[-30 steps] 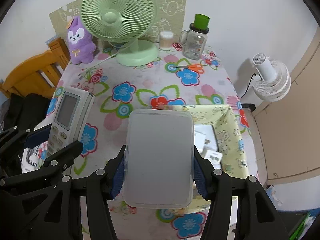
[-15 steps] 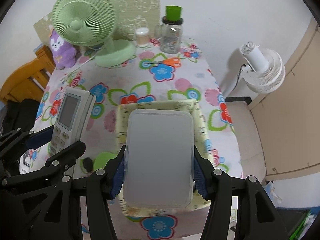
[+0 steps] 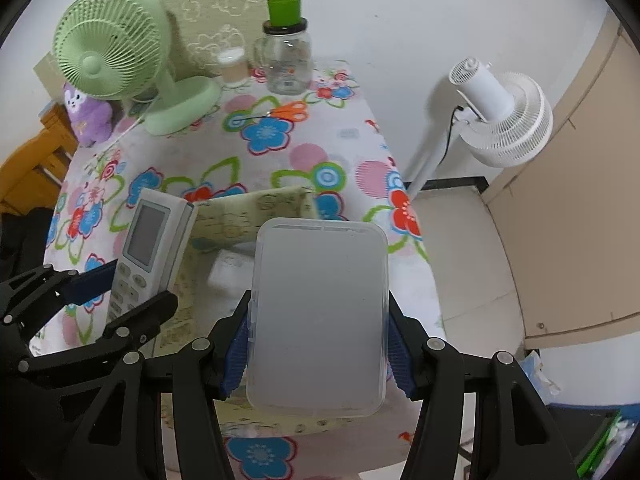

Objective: Organize rigid objects
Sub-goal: 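Lift the remote and the clear container and carry them over the fabric box, then lower the remote into the fabric box and open the left gripper, then lower the clear container into the fabric box and open the right gripper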

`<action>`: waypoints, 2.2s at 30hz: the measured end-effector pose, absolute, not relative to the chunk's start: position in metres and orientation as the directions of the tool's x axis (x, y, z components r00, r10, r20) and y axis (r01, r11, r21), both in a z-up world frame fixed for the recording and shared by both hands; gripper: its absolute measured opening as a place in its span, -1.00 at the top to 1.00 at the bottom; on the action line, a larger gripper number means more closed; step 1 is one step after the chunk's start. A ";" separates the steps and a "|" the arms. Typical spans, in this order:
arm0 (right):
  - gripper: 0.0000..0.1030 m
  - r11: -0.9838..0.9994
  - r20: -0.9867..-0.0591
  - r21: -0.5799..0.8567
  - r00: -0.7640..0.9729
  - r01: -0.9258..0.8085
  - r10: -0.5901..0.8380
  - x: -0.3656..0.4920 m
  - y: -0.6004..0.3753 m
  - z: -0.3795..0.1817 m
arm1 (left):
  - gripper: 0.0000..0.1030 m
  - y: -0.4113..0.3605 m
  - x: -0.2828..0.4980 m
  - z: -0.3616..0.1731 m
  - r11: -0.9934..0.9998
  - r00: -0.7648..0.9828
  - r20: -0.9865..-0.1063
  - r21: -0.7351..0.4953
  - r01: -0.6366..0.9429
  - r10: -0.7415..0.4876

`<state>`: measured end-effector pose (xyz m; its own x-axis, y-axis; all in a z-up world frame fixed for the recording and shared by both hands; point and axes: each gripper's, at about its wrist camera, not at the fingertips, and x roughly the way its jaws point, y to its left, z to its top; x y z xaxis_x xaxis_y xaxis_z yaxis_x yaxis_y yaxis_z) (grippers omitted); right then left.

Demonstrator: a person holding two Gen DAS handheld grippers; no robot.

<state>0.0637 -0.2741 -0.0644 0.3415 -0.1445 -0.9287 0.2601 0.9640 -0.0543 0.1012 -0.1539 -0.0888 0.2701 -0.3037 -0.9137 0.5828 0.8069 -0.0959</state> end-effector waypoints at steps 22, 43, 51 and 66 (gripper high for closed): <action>-0.19 0.975 -0.954 -0.031 0.283 0.221 -0.094 0.066 -0.306 -0.098 | 0.12 -0.195 0.106 -0.156 0.822 0.194 -0.966 -0.032 0.568 -0.171; -0.19 0.970 -0.945 -0.028 0.311 0.241 -0.105 0.066 -0.278 -0.081 | -0.84 -0.168 0.100 -0.103 0.789 0.285 -0.937 0.017 0.614 -0.202; -0.18 0.967 -0.936 -0.017 0.336 0.256 -0.105 0.062 -0.251 -0.071 | -0.88 -0.127 0.104 -0.086 0.809 0.303 -0.929 0.008 0.587 -0.212; -0.18 0.943 -0.949 -0.016 0.292 0.333 -0.119 0.049 -0.228 -0.087 | -0.91 -0.086 0.102 -0.091 0.798 0.292 -0.935 0.016 0.602 -0.202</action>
